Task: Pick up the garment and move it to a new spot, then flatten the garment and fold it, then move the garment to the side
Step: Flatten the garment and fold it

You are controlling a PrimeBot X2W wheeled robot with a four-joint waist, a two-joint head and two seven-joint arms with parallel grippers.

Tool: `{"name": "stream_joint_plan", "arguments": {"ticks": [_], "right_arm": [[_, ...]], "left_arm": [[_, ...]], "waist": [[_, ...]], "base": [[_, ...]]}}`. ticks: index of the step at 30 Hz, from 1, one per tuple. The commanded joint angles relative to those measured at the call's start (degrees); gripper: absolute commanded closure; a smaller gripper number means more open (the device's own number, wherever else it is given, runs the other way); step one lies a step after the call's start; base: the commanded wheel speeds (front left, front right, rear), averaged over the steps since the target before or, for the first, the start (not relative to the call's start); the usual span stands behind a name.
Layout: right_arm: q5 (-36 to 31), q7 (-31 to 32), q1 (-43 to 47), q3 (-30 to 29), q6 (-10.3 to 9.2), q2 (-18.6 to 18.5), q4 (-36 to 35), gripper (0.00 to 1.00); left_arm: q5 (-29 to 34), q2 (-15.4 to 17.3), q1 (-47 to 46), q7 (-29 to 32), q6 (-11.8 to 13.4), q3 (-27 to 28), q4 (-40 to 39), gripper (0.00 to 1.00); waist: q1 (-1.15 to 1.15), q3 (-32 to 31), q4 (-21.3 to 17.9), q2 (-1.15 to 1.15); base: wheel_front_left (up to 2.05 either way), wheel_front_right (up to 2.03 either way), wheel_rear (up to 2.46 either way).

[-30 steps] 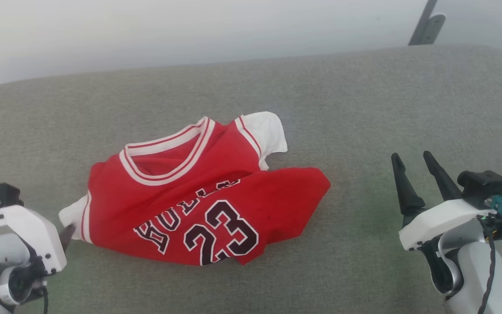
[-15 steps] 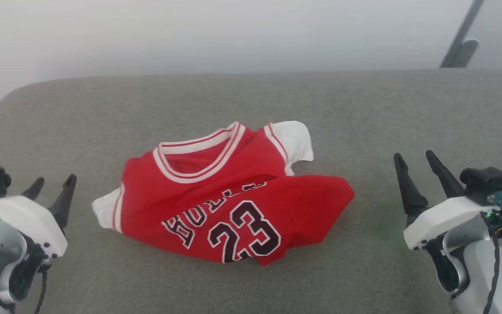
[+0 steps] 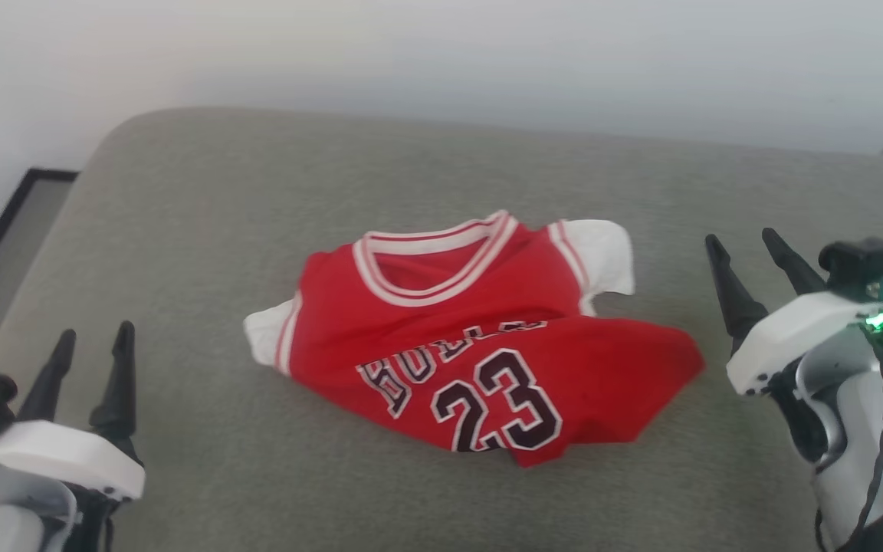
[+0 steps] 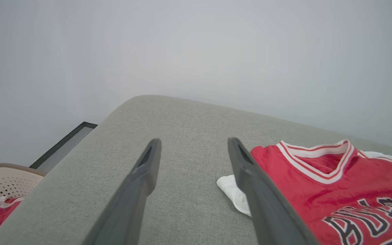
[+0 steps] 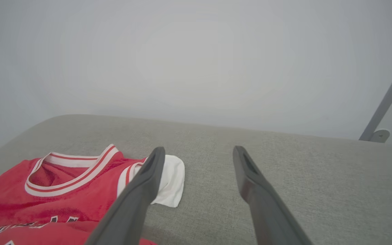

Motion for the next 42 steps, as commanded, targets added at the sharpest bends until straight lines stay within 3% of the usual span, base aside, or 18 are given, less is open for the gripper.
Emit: {"name": "stream_joint_plan", "arguments": {"ticks": [1,10,18,26,29,30,31,42], "right_arm": [[0.1,0.6,-0.8,0.3,0.03,-0.3,0.6,0.00],[1.8,13.9,-8.6,2.8,0.03,-4.0,9.1,0.00],[1.5,26.8,-14.4,4.7,0.03,-6.5,17.3,0.00],[1.2,35.3,-18.0,4.0,0.03,-5.6,24.1,0.00],[0.5,35.4,-19.0,4.5,0.03,-5.4,25.2,0.00],[0.3,34.8,-19.3,4.5,0.03,-5.6,25.4,0.82],[-0.1,34.3,-19.6,4.5,0.02,-5.8,25.7,1.00],[3.6,32.9,-18.2,6.8,0.02,-7.0,25.3,1.00]], "left_arm": [[0.3,-0.4,0.9,-0.4,-0.2,0.3,-0.2,0.00],[3.5,-6.1,2.2,-1.7,-2.6,2.4,-1.0,0.00],[7.8,-12.3,1.0,-1.6,-6.6,6.5,-0.1,0.00],[13.6,-17.7,0.8,-1.7,-10.2,11.5,-0.2,0.00],[15.0,-19.2,0.8,-1.7,-11.2,13.0,-0.2,0.00],[15.4,-19.6,0.7,-1.7,-11.5,13.4,-0.1,0.00],[15.7,-20.0,0.6,-1.7,-11.6,13.9,0.0,0.00],[16.8,-20.7,3.1,-1.7,-12.2,17.1,-0.9,0.00]], "waist": [[0.00,0.6,1.7,0.00],[0.00,3.2,7.8,0.00],[0.00,5.9,11.6,0.00],[0.00,7.5,13.2,0.00],[0.00,7.9,13.5,0.00],[0.00,7.9,13.5,0.00],[0.00,7.9,13.5,0.00],[0.00,5.0,10.3,0.00]], "base": [[0.00,0.00,0.00],[0.00,0.00,0.00],[0.00,0.00,0.00],[0.00,0.00,0.00],[0.00,0.00,0.00],[0.00,0.00,0.00],[0.00,0.00,0.00],[0.00,0.00,0.00]]}}
